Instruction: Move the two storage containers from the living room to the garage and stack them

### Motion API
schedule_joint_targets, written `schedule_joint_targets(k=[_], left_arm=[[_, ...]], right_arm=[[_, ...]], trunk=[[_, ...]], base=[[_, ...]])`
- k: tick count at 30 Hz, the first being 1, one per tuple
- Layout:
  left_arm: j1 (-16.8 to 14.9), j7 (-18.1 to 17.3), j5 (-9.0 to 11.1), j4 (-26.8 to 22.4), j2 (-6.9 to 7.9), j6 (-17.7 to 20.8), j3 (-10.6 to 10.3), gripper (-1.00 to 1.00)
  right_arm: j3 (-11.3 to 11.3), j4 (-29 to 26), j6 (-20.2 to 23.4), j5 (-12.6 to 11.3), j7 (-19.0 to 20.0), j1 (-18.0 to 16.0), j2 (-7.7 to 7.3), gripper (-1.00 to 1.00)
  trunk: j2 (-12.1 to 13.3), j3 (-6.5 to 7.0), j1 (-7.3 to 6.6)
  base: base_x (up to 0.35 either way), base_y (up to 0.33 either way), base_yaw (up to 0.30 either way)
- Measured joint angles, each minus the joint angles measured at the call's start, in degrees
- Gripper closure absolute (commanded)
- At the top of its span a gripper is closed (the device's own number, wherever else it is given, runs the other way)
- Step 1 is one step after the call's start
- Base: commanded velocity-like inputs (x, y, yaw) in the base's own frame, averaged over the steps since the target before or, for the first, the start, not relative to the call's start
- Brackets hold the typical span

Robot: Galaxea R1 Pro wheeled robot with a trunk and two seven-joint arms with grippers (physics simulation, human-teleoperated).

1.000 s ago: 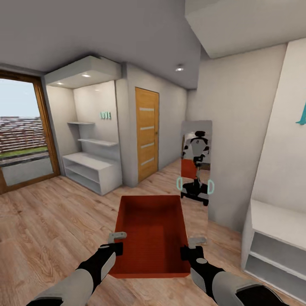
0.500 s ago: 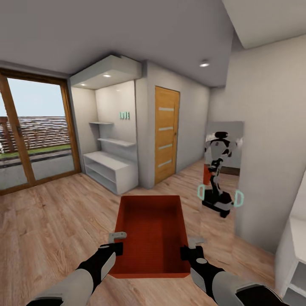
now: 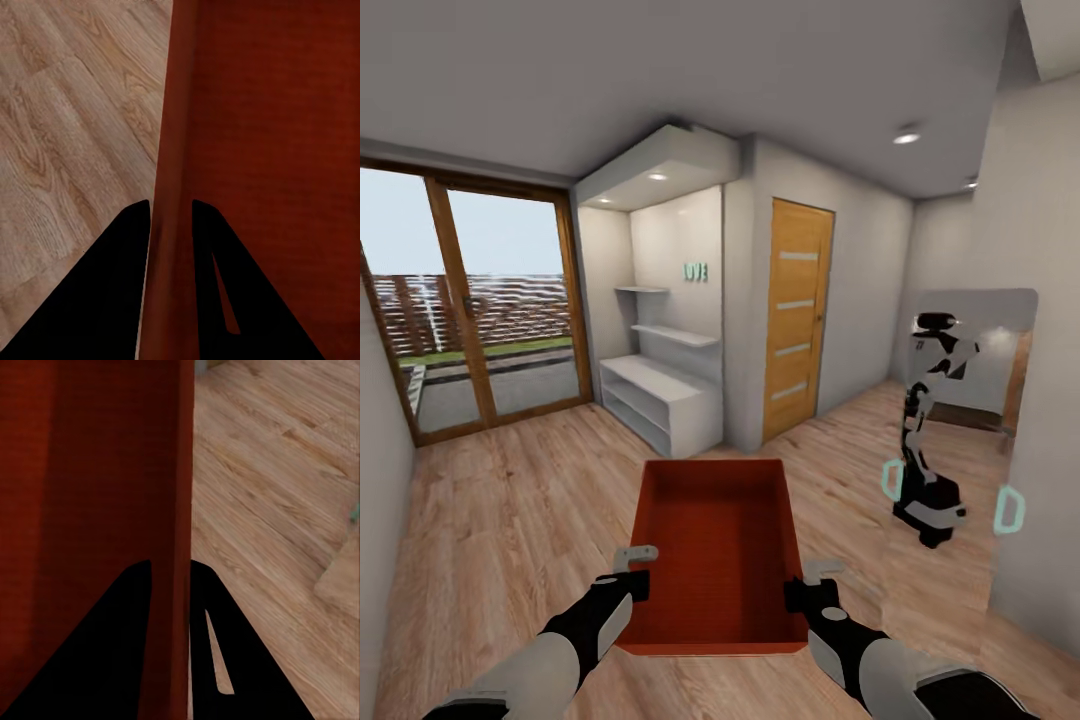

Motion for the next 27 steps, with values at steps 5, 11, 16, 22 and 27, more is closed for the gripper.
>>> schedule_joint_targets(k=[5, 11, 16, 22, 27], left_arm=[[0.0, -0.1, 0.0, 0.0, 0.03, 0.0, 0.0, 1.0], [0.0, -0.1, 0.0, 0.0, 0.03, 0.0, 0.0, 1.0], [0.0, -0.1, 0.0, 0.0, 0.03, 0.0, 0.0, 1.0], [0.0, -0.1, 0.0, 0.0, 0.03, 0.0, 0.0, 1.0], [0.0, -0.1, 0.0, 0.0, 0.03, 0.0, 0.0, 1.0]], right_arm=[[0.0, 0.0, 0.0, 0.0, 0.0, 0.0, 0.01, 1.0], [0.0, 0.0, 0.0, 0.0, 0.0, 0.0, 0.01, 1.0], [0.0, 0.0, 0.0, 0.0, 0.0, 0.0, 0.01, 1.0], [0.0, 0.0, 0.0, 0.0, 0.0, 0.0, 0.01, 1.0], [0.0, 0.0, 0.0, 0.0, 0.0, 0.0, 0.01, 1.0]], trunk=[[0.0, 0.0, 0.0], [0.0, 0.0, 0.0], [0.0, 0.0, 0.0], [0.0, 0.0, 0.0], [0.0, 0.0, 0.0]], base=[[0.322, 0.0, 0.021], [0.322, 0.0, 0.001], [0.322, 0.0, 0.0], [0.322, 0.0, 0.0], [0.322, 0.0, 0.0]])
